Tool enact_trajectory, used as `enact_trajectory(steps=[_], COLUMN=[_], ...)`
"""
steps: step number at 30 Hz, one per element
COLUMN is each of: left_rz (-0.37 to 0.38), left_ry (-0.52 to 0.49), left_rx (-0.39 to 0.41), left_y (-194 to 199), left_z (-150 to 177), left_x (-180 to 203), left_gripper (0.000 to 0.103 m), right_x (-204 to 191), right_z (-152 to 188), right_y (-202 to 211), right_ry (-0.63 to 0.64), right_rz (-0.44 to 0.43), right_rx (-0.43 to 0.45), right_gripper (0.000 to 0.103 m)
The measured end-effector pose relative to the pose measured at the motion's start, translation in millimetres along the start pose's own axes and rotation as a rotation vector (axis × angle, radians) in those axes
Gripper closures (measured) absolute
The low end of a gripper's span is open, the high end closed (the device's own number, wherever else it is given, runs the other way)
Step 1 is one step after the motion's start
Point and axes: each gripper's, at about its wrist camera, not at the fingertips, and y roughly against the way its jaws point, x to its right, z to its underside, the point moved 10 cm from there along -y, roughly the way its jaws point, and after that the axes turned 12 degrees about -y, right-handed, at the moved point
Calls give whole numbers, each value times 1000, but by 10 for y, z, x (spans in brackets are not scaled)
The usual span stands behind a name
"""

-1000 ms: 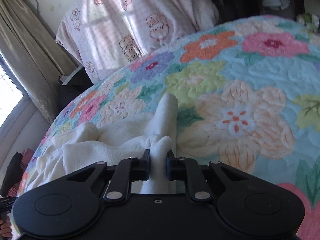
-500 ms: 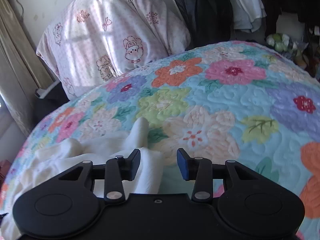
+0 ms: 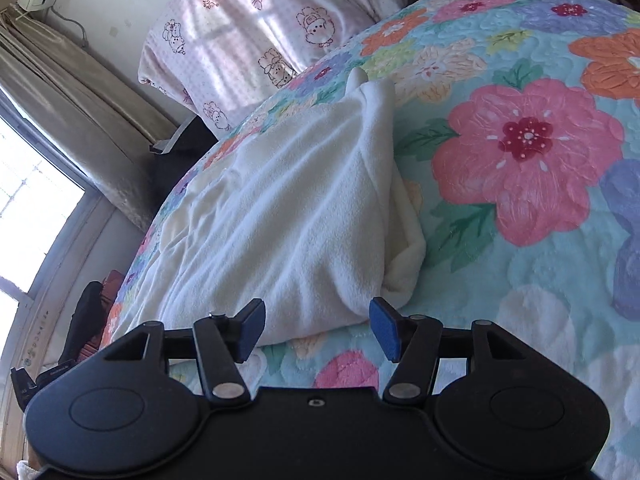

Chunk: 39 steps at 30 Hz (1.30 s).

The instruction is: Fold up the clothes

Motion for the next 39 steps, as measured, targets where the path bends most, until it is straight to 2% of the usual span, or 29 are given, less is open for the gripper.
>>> enact_trajectory(steps=[3, 5, 7, 8, 10, 13, 14, 15, 16, 17, 19, 20, 21, 22, 23, 25, 27, 29, 30, 32, 34, 36, 39], left_rz=[78, 131, 159, 134, 104, 90, 87, 83, 48, 1, -52, -65, -65, -74, -96, -121, -123, -70, -56, -57, -70, -105, -138], left_ry=[49, 90, 187, 242, 212, 163, 154, 145, 122, 69, -101, -153, -173, -193, -220, -235, -205, -101, -60, 16, 3, -75, -132], left_rx=[-24, -33, 19, 63, 91, 131, 146, 162, 187, 225, 323, 341, 347, 355, 358, 345, 321, 226, 172, 17, 7, 5, 10], left_y=[-27, -145, -236, -308, -460, -619, -637, -654, -638, -589, -436, -386, -359, -301, -256, -177, -89, -85, -127, -291, -322, -310, -276], left_z=[84, 126, 126, 128, 135, 148, 132, 115, 75, 2, -204, -262, -287, -313, -320, -298, -258, -103, -24, 182, 224, 214, 222], left_x=[19, 51, 40, 16, 80, 190, 200, 208, 194, 205, 332, 401, 445, 482, 514, 501, 437, 226, 140, -27, -27, 49, 114], left_gripper=[58, 58, 57, 57, 57, 58, 59, 66, 76, 77, 82, 82, 83, 83, 83, 83, 83, 83, 83, 83, 83, 82, 81], right_x=[22, 40, 57, 66, 137, 321, 350, 360, 340, 319, 252, 206, 125, 72, -41, -310, -607, -679, -585, -324, 3, 229, 228], right_z=[107, 207, 242, 257, 254, 202, 180, 141, 96, 52, -49, -105, -158, -211, -274, -380, -424, -511, -524, -509, -451, -336, -321], right_y=[-30, -101, -183, -221, -297, -399, -433, -466, -520, -573, -687, -747, -802, -823, -791, -636, -344, -82, -85, -177, -348, -457, -441], right_ry=[-25, -77, -181, -233, -348, -518, -557, -586, -585, -583, -551, -520, -445, -359, -232, 21, 195, 244, 233, 189, 124, 22, 9], right_rz=[3, -28, -116, -159, -219, -239, -246, -252, -237, -222, -186, -164, -124, -76, -35, 25, 9, -11, 13, 73, 142, 126, 109], right_rx=[-27, -55, -46, -41, -10, 76, 102, 129, 145, 161, 196, 214, 227, 245, 272, 341, 402, 407, 391, 345, 285, 265, 276], right_gripper=[38, 38, 38, 36, 32, 31, 31, 31, 31, 30, 30, 30, 37, 48, 66, 70, 74, 75, 75, 75, 76, 75, 74])
